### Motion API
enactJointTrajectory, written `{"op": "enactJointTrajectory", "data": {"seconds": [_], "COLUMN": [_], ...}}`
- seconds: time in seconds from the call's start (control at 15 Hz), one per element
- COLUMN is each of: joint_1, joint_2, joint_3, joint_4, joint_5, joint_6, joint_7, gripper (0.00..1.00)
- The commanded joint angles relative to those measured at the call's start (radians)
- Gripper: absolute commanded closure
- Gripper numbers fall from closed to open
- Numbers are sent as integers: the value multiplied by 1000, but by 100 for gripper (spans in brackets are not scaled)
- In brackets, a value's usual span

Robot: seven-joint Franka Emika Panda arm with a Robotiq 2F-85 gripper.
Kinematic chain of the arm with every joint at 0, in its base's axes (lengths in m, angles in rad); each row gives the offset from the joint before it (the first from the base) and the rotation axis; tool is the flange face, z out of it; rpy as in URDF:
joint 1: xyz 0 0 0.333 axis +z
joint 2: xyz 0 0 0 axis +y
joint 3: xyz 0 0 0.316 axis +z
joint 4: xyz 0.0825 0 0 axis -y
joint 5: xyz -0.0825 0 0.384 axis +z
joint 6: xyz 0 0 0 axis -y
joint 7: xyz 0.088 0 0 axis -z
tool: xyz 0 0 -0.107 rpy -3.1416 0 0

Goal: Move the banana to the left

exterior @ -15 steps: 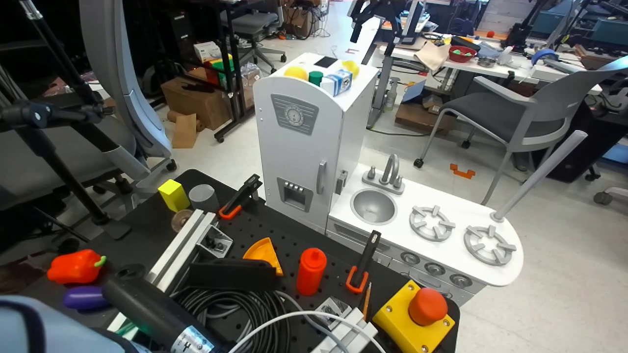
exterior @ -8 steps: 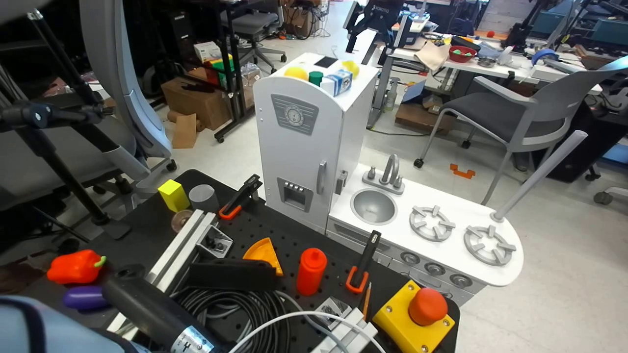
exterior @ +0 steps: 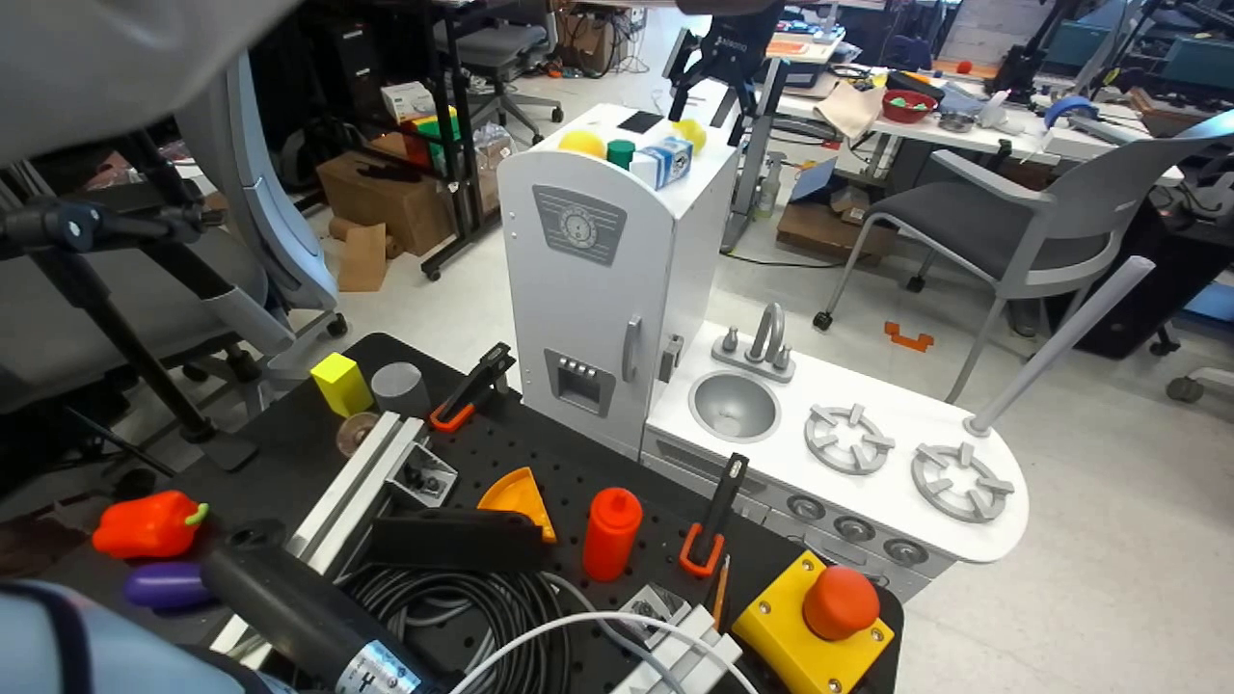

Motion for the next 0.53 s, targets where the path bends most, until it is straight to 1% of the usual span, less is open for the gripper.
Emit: {"op": "enactJointTrajectory", "data": {"seconds": [0.0, 0.33, 0.47], "joint_1": [13, 39, 39], "joint_2": [51, 91, 103], "joint_3": [3, -18, -13], "joint_4": [70, 88, 87], "joint_5": [-4, -37, -34], "joint_6": [20, 193, 252], "joint_7": [-6, -46, -52], "gripper": [0, 0, 0]}}
